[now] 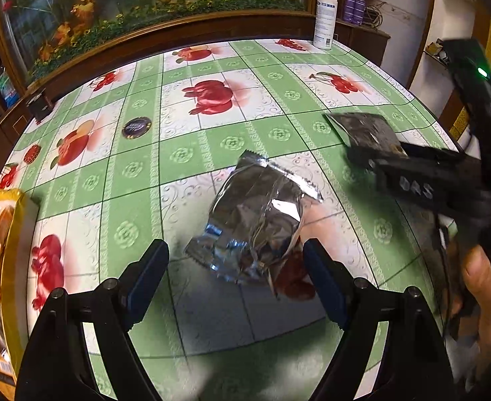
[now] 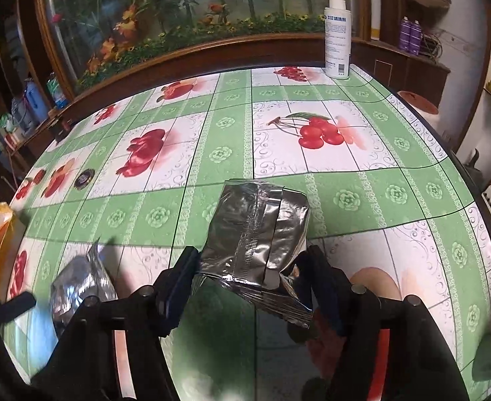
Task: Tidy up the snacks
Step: 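Grasp a silver foil bag with the left tool while the right grasps the other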
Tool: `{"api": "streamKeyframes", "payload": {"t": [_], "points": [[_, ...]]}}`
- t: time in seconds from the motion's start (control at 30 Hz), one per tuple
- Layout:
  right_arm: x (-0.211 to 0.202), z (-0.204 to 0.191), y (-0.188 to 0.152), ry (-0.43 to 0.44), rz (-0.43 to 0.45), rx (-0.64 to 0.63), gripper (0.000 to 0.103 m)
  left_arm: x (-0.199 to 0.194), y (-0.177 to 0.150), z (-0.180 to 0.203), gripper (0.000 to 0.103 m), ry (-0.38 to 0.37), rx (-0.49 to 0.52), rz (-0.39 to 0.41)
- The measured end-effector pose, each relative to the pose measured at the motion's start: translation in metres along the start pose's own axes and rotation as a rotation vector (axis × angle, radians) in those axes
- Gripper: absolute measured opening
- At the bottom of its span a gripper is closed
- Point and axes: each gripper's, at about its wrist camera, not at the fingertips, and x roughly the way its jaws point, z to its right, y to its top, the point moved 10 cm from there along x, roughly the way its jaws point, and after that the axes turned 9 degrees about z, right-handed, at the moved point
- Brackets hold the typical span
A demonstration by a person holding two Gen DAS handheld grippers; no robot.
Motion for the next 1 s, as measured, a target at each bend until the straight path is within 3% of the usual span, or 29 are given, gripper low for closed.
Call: {"api": "streamKeyframes", "payload": {"t": [0.27, 0.63, 0.77, 0.87, 1.0], "points": [[-0.038, 0.008, -0.03, 0.065, -0.012, 0.01, 0.066, 0.023, 0.004, 0.009, 0.083, -0.031, -0.018, -0.02], [-0.076, 0.012, -0.062, 0.102, 0.012, 0.083, 0.066, 0.032, 0.017, 0.028, 0.083, -0.04, 0.005, 0.024], [-0.078, 0.008, -0.063, 0.11, 0.014, 0.078, 0.066, 0.026, 0.014, 0.03, 0.072, -0.049, 0.009, 0.036], [-0.078, 0.007, -0.064, 0.112, 0.017, 0.073, 0.066, 0.018, 0.01, 0.027, 0.056, -0.047, -0.001, 0.046], [-0.079, 0.003, -0.065, 0.122, 0.019, 0.064, 0.066, 0.006, -0.003, 0.019, 0.055, -0.052, -0.028, 0.04]]}}
